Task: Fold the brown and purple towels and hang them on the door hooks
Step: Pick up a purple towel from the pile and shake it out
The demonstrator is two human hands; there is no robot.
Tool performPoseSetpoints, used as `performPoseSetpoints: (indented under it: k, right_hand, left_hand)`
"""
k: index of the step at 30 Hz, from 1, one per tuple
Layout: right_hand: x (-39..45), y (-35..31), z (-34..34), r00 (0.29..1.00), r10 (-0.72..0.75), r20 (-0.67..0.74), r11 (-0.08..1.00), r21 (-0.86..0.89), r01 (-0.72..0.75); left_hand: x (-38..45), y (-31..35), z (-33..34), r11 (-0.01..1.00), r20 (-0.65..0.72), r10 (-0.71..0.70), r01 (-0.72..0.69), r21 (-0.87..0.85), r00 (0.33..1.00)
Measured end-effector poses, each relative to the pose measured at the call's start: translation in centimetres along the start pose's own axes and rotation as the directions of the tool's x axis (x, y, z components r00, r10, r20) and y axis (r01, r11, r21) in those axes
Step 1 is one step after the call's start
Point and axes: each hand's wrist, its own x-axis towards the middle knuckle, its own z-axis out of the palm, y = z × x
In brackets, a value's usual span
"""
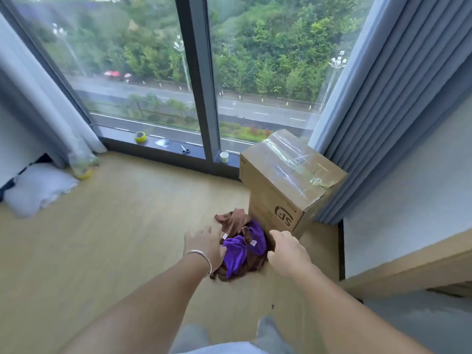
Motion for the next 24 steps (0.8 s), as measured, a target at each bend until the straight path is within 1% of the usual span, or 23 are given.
performPoseSetpoints:
  k: [3, 7, 12, 18, 24]
  right_hand:
    - [3.2, 1.6, 0.0, 0.996, -0.050, 0.067, 0.997, -0.053, 0.054]
    - [6.9, 2.3, 0.5, 0.986, -0.074, 0.149, 0.990, -0.105, 0.091]
    - [10.8, 1.5, 2.4, 0.956, -0.102, 0.277, 0.979, -0.141, 0.145]
    - [16.6, 0.0, 5.7, 0.933, -0.044, 0.357, 0.972, -0.200, 0.123]
    - [22.6, -0.5, 11.4, 0.887, -0.026, 0.460, 0.960, -0.236, 0.151]
  left_hand:
    - [1.1, 0.6, 0.6, 0.994, 0.007, -0.100, 0.100, -0.047, 0.995]
    - [2.3, 0.5, 2.1, 0.982, 0.052, -0.157, 0.162, -0.094, 0.986]
    - [4.4, -1.5, 5.0, 0.960, 0.141, -0.223, 0.243, -0.141, 0.964]
    - [9.7, -5.3, 10.9, 0.916, 0.280, -0.188, 0.271, -0.296, 0.941]
    - [15.3, -7.5, 19.4, 0.875, 0.419, -0.158, 0.323, -0.359, 0.894]
